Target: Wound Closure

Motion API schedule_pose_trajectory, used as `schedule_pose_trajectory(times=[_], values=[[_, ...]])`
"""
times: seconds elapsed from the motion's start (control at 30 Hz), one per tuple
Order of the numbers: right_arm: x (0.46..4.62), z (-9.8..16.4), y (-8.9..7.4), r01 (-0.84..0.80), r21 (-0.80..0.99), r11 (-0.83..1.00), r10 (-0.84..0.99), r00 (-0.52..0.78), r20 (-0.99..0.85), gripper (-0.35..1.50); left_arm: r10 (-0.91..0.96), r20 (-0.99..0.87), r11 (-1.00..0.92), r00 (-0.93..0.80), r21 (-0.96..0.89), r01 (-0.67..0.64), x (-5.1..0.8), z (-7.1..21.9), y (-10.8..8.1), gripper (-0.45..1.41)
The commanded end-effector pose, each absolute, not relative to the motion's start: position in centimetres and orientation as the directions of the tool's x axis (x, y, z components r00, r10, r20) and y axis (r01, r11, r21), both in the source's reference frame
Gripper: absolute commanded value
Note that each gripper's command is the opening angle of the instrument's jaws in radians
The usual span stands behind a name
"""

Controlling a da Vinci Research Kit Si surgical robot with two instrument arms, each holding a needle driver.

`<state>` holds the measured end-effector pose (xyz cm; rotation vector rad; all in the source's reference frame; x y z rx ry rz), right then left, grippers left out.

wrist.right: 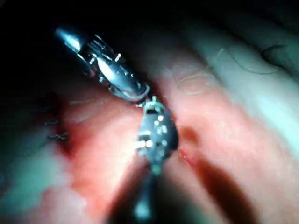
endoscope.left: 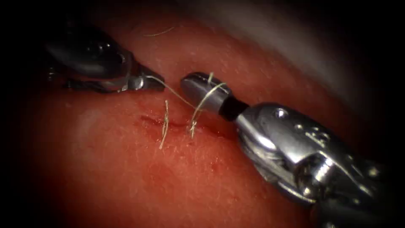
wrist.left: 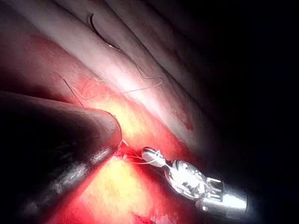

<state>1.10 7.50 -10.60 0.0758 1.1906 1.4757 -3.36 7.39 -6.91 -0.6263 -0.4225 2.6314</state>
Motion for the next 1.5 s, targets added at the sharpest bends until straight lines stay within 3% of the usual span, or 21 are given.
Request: schedule_pose_trajectory(times=[0.03,0.93,1.5], values=[[1.20,-10.4,7.4,-0.706,0.679,0.204,0.780,-0.302,-0.548,-0.35,0.450,-0.360,-0.872,-0.817,-0.377,-0.313,-3.41,-6.8,7.4,-0.35],[1.28,-9.7,6.6,-0.700,0.634,0.329,0.828,-0.109,-0.549,-0.35,0.528,-0.336,-0.813,-0.780,-0.465,-0.350,-3.83,-6.0,9.1,-0.35],[1.47,-9.8,6.4,-0.646,0.656,0.391,0.834,-0.053,-0.550,-0.35,0.424,-0.356,-0.897,-0.833,-0.288,-0.334,-4.27,-6.0,9.7,-0.35]])
